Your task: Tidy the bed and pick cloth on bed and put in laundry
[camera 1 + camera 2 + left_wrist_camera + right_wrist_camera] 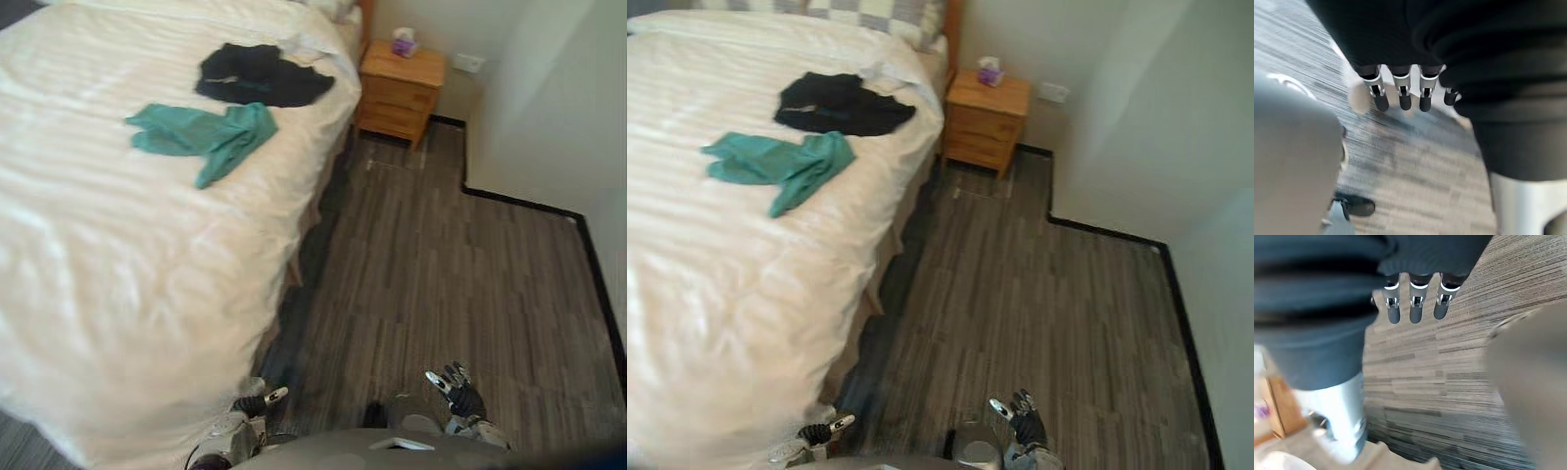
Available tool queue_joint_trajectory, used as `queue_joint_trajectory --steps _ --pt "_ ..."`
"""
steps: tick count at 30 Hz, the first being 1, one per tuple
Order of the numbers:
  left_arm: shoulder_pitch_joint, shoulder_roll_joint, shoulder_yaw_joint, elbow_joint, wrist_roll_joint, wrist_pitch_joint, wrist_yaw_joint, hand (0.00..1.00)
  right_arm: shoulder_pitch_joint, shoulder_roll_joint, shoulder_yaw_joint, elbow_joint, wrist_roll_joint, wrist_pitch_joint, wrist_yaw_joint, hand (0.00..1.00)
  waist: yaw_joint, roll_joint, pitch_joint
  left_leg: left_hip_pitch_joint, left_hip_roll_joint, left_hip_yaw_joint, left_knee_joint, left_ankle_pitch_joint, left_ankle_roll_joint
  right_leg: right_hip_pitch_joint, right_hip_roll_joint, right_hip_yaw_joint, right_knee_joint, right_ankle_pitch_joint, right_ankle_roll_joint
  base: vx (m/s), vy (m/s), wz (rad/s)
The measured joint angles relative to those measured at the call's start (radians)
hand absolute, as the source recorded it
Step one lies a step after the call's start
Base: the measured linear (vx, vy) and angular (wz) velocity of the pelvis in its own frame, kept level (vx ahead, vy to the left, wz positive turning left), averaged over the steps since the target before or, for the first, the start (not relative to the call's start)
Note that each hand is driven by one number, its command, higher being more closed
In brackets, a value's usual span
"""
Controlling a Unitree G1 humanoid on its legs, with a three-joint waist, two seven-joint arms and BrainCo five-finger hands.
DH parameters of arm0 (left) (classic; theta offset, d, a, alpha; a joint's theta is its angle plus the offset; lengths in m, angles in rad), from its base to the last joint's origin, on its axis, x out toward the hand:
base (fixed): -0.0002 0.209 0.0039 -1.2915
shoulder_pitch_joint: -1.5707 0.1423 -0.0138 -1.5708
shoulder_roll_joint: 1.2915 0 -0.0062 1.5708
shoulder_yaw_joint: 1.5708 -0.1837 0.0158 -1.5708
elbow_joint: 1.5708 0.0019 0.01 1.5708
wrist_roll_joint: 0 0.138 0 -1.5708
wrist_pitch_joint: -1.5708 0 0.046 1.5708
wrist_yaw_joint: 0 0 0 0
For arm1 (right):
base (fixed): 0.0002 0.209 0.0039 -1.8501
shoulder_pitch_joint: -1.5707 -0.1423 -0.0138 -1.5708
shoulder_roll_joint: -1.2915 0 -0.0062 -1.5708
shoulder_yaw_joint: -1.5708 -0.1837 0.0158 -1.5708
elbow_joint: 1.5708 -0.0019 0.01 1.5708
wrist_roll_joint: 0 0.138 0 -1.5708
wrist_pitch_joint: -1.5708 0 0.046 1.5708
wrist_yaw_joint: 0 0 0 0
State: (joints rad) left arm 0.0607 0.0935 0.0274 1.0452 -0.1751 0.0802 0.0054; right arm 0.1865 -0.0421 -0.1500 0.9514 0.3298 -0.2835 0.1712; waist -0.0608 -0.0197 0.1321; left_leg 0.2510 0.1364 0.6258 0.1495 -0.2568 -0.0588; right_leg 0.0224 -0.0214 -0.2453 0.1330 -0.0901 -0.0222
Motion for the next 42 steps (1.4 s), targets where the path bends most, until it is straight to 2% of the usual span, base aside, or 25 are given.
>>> queue_joint_trajectory --steps 2,4,5,6,9,11,13,14,15,16,18,19,25,29,32,33,34,35,36,37,38,39,40,41,42 --pt "-0.011 -0.011 -0.018 0.0 0.007 0.001 -0.002 0.0 -0.002 -0.008 -0.004 0.02 0.0 0.004 -0.001 0.0 -0.006 0.016 -0.002 0.012 0.0 -0.026 -0.067 0.035 -0.007 0.04 0.03 0.03 -0.076 0.04 -0.006 -0.11 -0.124 -0.59" --pt "-0.011 -0.013 -0.018 0.0 0.013 0.003 -0.007 0.0 0.013 -0.009 -0.005 0.024 0.0 0.005 -0.002 0.0 -0.006 0.017 -0.013 0.031 0.003 -0.03 -0.071 0.045 -0.016 0.085 0.047 0.048 -0.159 0.084 0.002 -0.1 -0.09 -0.33" --pt "-0.012 -0.013 -0.018 0.0 0.013 0.003 -0.008 0.0 0.018 -0.003 -0.003 0.025 0.0 0.007 0.001 0.0 -0.006 0.004 -0.019 0.025 0.002 -0.02 -0.063 0.044 -0.016 0.102 0.052 0.069 -0.225 0.123 0.001 -0.14 -0.062 -0.44" --pt "-0.017 -0.011 -0.017 0.001 0.012 0.001 -0.009 0.0 0.011 -0.001 -0.003 0.026 0.0 0.011 0.002 0.0 -0.001 0.0 -0.006 0.024 0.002 0.002 -0.055 0.045 -0.017 0.098 0.053 0.091 -0.237 0.136 0.002 -0.16 -0.052 -0.46" --pt "-0.016 0.002 -0.016 0.002 0.007 -0.007 -0.013 0.0 0.014 -0.002 -0.004 0.028 -0.001 0.023 0.001 0.0 -0.004 -0.01 0.004 0.022 0.003 0.01 -0.027 0.044 -0.016 0.084 0.053 0.123 -0.238 0.144 -0.001 -0.15 -0.058 -0.33" --pt "-0.006 0.002 0.019 0.002 -0.006 -0.024 -0.017 0.0 0.007 -0.006 -0.003 0.048 -0.002 0.029 0.004 0.0 0.001 -0.018 0.007 0.011 -0.004 -0.055 0.029 0.044 -0.015 0.076 0.055 0.178 -0.238 0.143 0.004 -0.11 -0.082 -0.71" --pt "0.019 -0.008 0.066 0.002 -0.052 -0.042 -0.021 0.0 -0.02 -0.021 0.004 0.077 -0.021 0.031 0.013 0.0 0.019 -0.02 0.004 -0.005 -0.018 -0.184 0.069 0.041 -0.007 0.046 0.069 0.278 -0.238 0.151 0.007 -0.03 -0.105 -1.28" --pt "0.019 -0.01 0.073 0.003 -0.057 -0.049 -0.02 0.0 -0.025 -0.028 0.009 0.086 -0.026 0.031 0.017 0.0 0.022 -0.014 0.005 -0.012 -0.024 -0.223 0.066 0.037 -0.001 0.033 0.075 0.304 -0.238 0.151 0.006 -0.02 -0.069 -1.38" --pt "0.023 -0.017 0.07 0.009 -0.079 -0.057 -0.021 0.0 -0.034 -0.04 0.017 0.097 -0.033 0.032 0.025 0.0 0.024 0.007 0.003 -0.019 -0.037 -0.288 0.042 0.029 0.012 0.009 0.08 0.33 -0.238 0.165 0.007 -0.03 -0.023 -1.0" --pt "0.01 -0.031 0.064 0.035 -0.091 -0.061 -0.021 0.0 -0.034 -0.057 0.012 0.104 -0.039 0.039 0.026 0.0 0.018 0.034 0.007 -0.006 -0.041 -0.322 0.005 0.018 0.022 -0.006 0.089 0.333 -0.238 0.185 0.005 -0.04 0.009 -0.77" --pt "0.0 -0.037 0.044 0.05 -0.092 -0.052 -0.021 0.0 -0.027 -0.058 -0.01 0.109 -0.039 0.061 0.023 0.0 0.003 0.042 0.014 0.013 -0.043 -0.322 -0.032 0.006 0.022 -0.011 0.091 0.321 -0.238 0.214 0.007 -0.07 0.063 -0.21" --pt "-0.028 -0.024 -0.008 0.078 -0.09 -0.019 0.001 0.0 -0.026 -0.045 -0.079 0.139 -0.039 0.115 -0.011 0.0 0.003 0.047 0.033 0.043 -0.031 -0.39 -0.027 -0.046 -0.003 0.003 0.09 0.276 -0.238 0.217 0.017 -0.04 0.043 -0.02" --pt "-0.028 -0.022 -0.009 0.077 -0.09 -0.021 0.002 0.0 -0.027 -0.045 -0.079 0.138 -0.039 0.116 -0.017 0.0 0.006 0.045 0.035 0.027 -0.031 -0.392 -0.028 -0.045 -0.002 -0.001 0.085 0.263 -0.238 0.217 0.017 0.0 0.0 0.06" --pt "-0.031 -0.015 -0.026 0.052 -0.117 -0.033 0.015 0.0 -0.032 -0.046 -0.075 0.135 -0.038 0.126 -0.021 0.0 0.022 0.042 0.057 0.018 -0.027 -0.388 -0.057 -0.033 -0.01 -0.014 0.071 0.203 -0.238 0.215 0.014 0.01 0.002 0.18" --pt "-0.026 -0.016 -0.028 0.034 -0.12 -0.05 0.035 0.0 -0.034 -0.05 -0.075 0.118 -0.034 0.139 -0.027 0.0 0.025 0.056 0.071 0.008 0.002 -0.376 -0.068 -0.05 -0.042 -0.016 0.083 0.137 -0.237 0.204 -0.002 0.07 -0.014 0.03" --pt "-0.029 -0.017 -0.026 0.024 -0.12 -0.055 0.044 0.0 -0.034 -0.059 -0.069 0.113 -0.034 0.145 -0.027 0.0 0.026 0.059 0.07 0.008 0.027 -0.349 -0.061 -0.065 -0.068 -0.02 0.097 0.108 -0.227 0.193 -0.012 0.14 -0.034 -0.34" --pt "-0.022 -0.018 -0.025 0.012 -0.121 -0.057 0.045 0.0 -0.034 -0.071 -0.045 0.096 -0.034 0.154 -0.027 0.0 0.031 0.068 0.069 -0.002 0.06 -0.308 -0.028 -0.069 -0.099 -0.06 0.113 0.079 -0.161 0.154 -0.03 0.16 -0.041 -0.44" --pt "-0.01 -0.014 -0.025 0.008 -0.12 -0.058 0.045 0.0 -0.034 -0.074 -0.029 0.085 -0.035 0.157 -0.027 0.0 0.039 0.067 0.067 -0.029 0.072 -0.284 0.022 -0.064 -0.113 -0.086 0.112 0.071 -0.121 0.126 -0.034 0.13 -0.046 -0.45" --pt "-0.015 0.006 -0.02 -0.008 -0.12 -0.066 0.043 0.0 -0.034 -0.071 -0.004 0.077 -0.035 0.158 -0.025 0.0 0.038 0.039 0.067 -0.125 0.095 -0.229 0.214 -0.044 -0.142 -0.134 0.092 0.06 -0.062 0.08 -0.041 0.2 -0.197 -0.26" --pt "-0.026 0.006 -0.003 -0.01 -0.121 -0.072 0.043 0.0 -0.03 -0.079 0.008 0.078 -0.034 0.158 -0.023 0.0 0.038 0.035 0.069 -0.232 0.145 -0.226 0.448 0.016 -0.136 -0.136 0.083 0.025 -0.018 0.066 -0.06 0.22 -0.236 -0.18" --pt "-0.023 0.003 0.008 -0.01 -0.13 -0.079 0.044 0.0 -0.03 -0.086 0.014 0.079 -0.034 0.159 -0.023 0.0 0.038 0.033 0.07 -0.279 0.17 -0.243 0.564 0.069 -0.118 -0.123 0.085 0.029 -0.011 0.055 -0.073 0.3 -0.271 -0.25" --pt "-0.021 0.0 0.022 -0.026 -0.131 -0.113 0.042 0.0 -0.035 -0.095 0.028 0.079 -0.029 0.159 -0.022 0.0 0.042 0.047 0.094 -0.374 0.19 -0.325 0.759 0.164 -0.079 -0.08 0.088 0.065 -0.018 0.042 -0.09 0.28 -0.116 -0.59" --pt "-0.021 -0.001 0.032 -0.051 -0.131 -0.127 0.034 0.0 -0.055 -0.107 0.03 0.083 -0.027 0.159 -0.021 0.0 0.059 0.066 0.11 -0.446 0.15 -0.403 0.87 0.086 -0.063 -0.042 0.095 0.104 -0.023 0.026 -0.113 0.28 -0.08 -0.73" --pt "-0.021 -0.005 0.031 -0.054 -0.131 -0.134 0.032 0.0 -0.069 -0.114 0.03 0.089 -0.027 0.159 -0.021 0.0 0.059 0.072 0.115 -0.477 0.119 -0.429 0.893 0.059 -0.067 -0.025 0.097 0.125 -0.027 0.019 -0.12 0.28 -0.053 -0.99" --pt "-0.014 -0.012 0.035 -0.052 -0.135 -0.132 0.024 0.0 -0.092 -0.122 0.024 0.096 -0.027 0.159 -0.017 0.0 0.063 0.074 0.12 -0.523 0.057 -0.448 0.892 0.026 -0.067 0.01 0.098 0.164 -0.036 0.017 -0.121 0.29 -0.062 -1.06"
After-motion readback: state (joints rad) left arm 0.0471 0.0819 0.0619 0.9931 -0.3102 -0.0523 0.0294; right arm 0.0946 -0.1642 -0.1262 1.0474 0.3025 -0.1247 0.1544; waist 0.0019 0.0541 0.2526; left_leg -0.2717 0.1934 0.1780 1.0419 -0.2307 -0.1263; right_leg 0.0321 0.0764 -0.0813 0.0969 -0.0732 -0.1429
